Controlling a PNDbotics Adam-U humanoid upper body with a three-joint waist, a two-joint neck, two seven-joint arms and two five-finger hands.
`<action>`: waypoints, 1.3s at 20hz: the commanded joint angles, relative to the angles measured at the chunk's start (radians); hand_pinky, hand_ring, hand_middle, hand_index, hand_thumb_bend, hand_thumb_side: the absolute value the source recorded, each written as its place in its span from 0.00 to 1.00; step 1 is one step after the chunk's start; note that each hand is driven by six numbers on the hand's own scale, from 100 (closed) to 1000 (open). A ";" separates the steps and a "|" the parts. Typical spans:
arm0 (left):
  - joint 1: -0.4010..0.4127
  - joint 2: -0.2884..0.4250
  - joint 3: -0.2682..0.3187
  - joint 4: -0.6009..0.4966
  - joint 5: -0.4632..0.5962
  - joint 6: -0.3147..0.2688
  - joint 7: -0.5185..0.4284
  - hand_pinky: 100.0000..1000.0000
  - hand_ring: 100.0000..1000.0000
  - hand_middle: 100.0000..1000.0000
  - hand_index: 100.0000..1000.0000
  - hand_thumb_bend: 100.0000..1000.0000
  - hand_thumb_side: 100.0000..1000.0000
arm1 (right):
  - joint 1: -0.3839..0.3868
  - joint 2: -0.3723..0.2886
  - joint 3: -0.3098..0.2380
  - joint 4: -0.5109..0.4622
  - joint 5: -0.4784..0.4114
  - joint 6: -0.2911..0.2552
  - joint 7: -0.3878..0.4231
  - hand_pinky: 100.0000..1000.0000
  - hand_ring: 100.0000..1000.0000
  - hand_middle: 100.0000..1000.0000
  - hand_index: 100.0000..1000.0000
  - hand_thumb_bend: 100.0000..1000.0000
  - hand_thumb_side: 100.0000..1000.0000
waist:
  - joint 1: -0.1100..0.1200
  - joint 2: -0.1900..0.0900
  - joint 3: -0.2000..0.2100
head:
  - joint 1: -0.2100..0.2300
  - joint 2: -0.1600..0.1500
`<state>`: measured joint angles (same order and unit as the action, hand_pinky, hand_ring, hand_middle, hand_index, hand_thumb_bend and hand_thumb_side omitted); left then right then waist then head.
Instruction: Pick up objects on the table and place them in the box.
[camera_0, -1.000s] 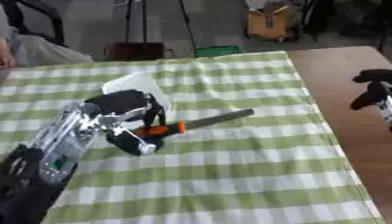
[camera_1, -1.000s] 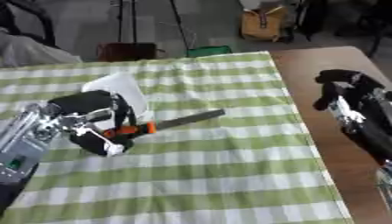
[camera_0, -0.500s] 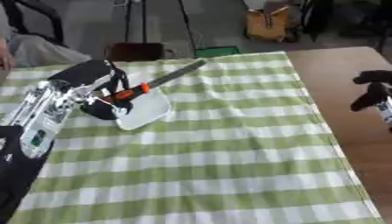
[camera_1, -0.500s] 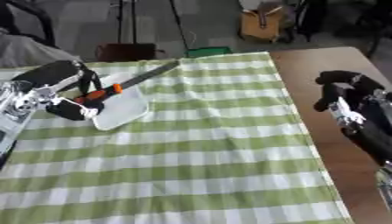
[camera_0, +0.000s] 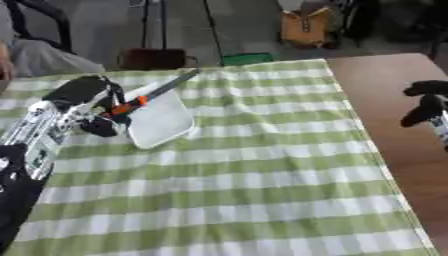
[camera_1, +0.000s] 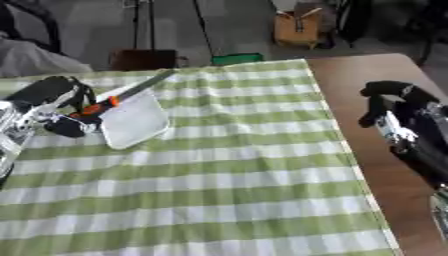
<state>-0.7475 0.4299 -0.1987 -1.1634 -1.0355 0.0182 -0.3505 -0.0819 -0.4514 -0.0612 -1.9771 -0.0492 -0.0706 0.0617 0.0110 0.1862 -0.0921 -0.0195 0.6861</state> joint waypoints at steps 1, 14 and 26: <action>-0.014 0.010 0.020 0.014 -0.019 0.000 0.029 0.82 0.53 0.35 0.51 0.00 0.08 | -0.006 -0.012 -0.006 -0.023 0.003 -0.003 0.001 0.50 0.47 0.67 0.76 0.16 0.54 | -0.002 -0.014 0.000 | 0.001 0.002; -0.069 -0.058 0.067 0.231 -0.081 0.048 0.274 0.73 0.53 0.38 0.55 0.00 0.10 | -0.014 -0.008 0.002 -0.023 0.004 -0.004 0.011 0.50 0.47 0.67 0.76 0.15 0.54 | -0.005 -0.002 -0.016 | 0.015 -0.017; -0.102 -0.043 0.077 0.215 -0.057 0.007 0.254 0.87 0.75 0.74 0.87 0.01 0.50 | -0.015 -0.007 0.001 -0.023 0.007 -0.005 0.012 0.50 0.47 0.67 0.76 0.15 0.54 | -0.003 0.004 -0.025 | 0.018 -0.020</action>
<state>-0.8272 0.3544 -0.1269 -0.9192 -1.0996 0.0346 -0.0775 -0.0882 -0.4437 -0.0546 -1.9771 -0.0460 -0.0741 0.0732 0.0098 0.2046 -0.1167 -0.0017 0.6760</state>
